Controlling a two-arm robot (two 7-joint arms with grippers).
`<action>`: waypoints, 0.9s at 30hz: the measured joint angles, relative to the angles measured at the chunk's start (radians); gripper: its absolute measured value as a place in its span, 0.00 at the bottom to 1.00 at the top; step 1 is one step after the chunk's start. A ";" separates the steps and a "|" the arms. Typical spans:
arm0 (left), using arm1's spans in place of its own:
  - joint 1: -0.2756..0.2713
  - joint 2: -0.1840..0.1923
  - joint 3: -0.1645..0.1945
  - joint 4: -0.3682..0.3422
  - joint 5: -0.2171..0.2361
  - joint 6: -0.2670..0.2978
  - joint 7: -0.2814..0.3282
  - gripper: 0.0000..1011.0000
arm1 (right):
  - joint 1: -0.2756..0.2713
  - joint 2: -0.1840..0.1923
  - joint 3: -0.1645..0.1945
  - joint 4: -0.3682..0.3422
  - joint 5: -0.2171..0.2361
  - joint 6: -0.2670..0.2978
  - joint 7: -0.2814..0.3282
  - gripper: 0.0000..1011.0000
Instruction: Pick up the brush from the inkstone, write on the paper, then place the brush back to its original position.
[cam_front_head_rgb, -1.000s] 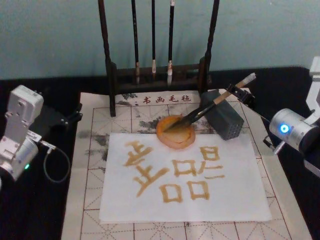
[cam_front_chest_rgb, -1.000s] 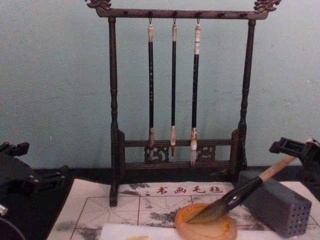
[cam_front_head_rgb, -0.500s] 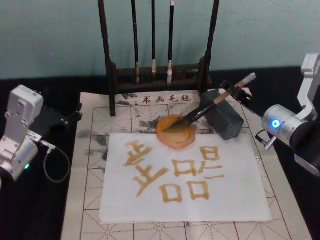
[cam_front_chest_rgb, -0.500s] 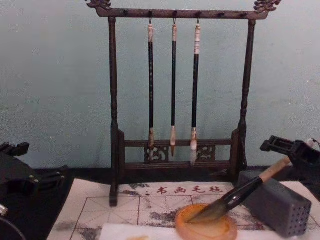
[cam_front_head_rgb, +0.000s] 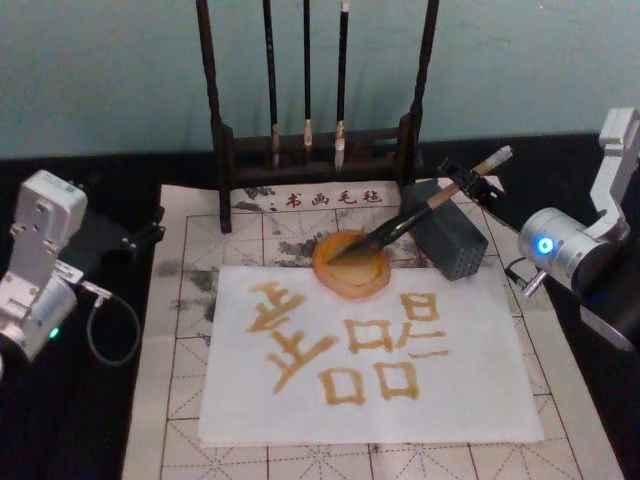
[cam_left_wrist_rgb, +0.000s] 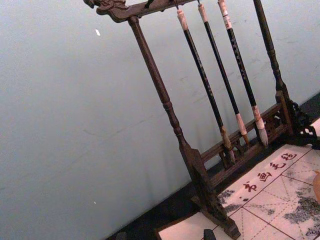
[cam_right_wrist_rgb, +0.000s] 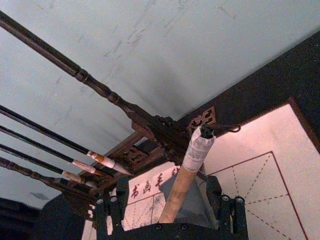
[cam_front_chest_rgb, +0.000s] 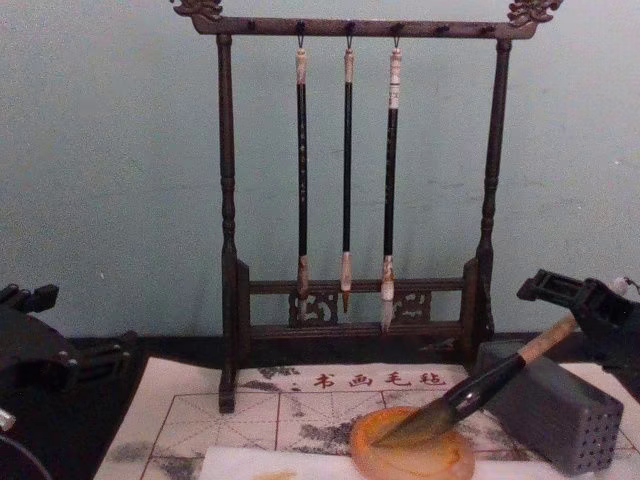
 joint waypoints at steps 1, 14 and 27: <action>0.000 0.000 0.000 0.000 0.000 0.000 0.000 0.99 | 0.000 0.000 -0.001 0.000 0.001 -0.001 -0.002 0.99; 0.000 0.000 0.000 0.000 0.000 0.000 0.000 0.99 | 0.004 0.003 -0.007 0.002 0.003 -0.010 -0.008 0.99; 0.000 0.000 0.000 0.000 0.000 0.000 0.000 0.99 | 0.002 0.003 -0.005 0.001 0.003 -0.008 -0.005 0.81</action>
